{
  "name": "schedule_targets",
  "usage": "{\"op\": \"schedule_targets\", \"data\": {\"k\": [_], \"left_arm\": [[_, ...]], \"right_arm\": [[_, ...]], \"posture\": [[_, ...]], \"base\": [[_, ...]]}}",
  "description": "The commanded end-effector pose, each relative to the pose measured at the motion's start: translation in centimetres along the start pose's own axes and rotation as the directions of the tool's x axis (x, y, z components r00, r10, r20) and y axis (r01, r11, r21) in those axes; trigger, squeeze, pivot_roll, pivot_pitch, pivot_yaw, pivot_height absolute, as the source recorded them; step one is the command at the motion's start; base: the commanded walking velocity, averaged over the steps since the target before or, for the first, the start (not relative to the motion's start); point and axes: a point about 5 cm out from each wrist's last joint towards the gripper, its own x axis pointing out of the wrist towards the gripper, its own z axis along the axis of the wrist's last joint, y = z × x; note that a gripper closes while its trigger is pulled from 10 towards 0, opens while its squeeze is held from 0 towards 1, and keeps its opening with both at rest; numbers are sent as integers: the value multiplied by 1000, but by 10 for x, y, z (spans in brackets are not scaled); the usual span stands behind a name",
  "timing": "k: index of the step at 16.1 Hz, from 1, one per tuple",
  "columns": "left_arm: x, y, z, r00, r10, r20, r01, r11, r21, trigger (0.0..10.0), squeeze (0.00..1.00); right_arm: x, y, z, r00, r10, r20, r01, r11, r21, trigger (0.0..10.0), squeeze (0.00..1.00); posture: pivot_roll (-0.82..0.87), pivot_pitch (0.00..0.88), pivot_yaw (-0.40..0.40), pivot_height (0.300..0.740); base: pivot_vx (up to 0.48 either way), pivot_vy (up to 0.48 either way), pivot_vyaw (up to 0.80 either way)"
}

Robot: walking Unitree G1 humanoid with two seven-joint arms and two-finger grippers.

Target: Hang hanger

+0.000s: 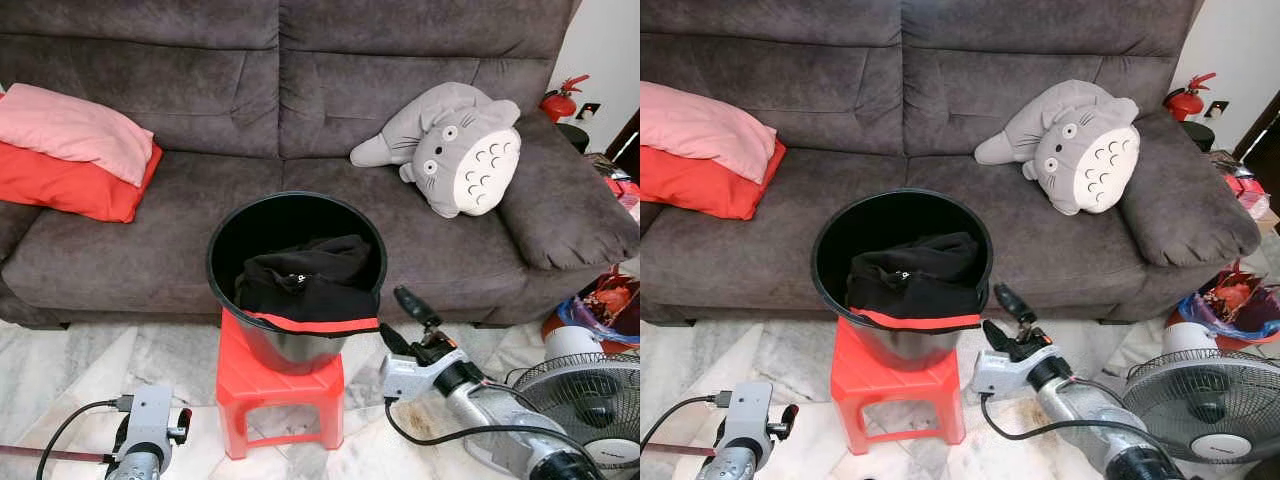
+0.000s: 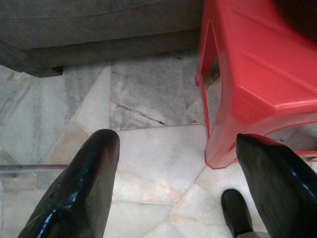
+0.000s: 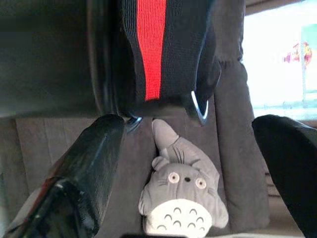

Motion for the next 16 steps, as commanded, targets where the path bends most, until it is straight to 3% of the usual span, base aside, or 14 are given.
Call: {"op": "schedule_targets", "data": {"k": [1,7,12,16], "left_arm": [[-2,2,-5,1000,6,-7,-6,1000,3,10000,0],[-1,2,-1,1000,4,9,-4,1000,1,10000,0],[0,2,2,1000,4,21,-4,1000,-1,10000,0],[-1,3,1,1000,7,22,-7,1000,-1,10000,0]], "right_arm": [[1,0,0,1000,8,13,-8,1000,-18,10000,0],[10,-8,-4,999,-29,14,30,997,-72,10000,0],[21,-11,16,988,-20,152,31,997,-71,10000,0],[30,-21,20,985,-69,161,82,993,-80,10000,0]], "posture": [[-62,191,2,740],[-57,189,4,740],[-51,185,4,740],[-48,182,4,740]], "base": [[0,0,0],[0,0,0],[0,0,0],[0,0,0]]}}
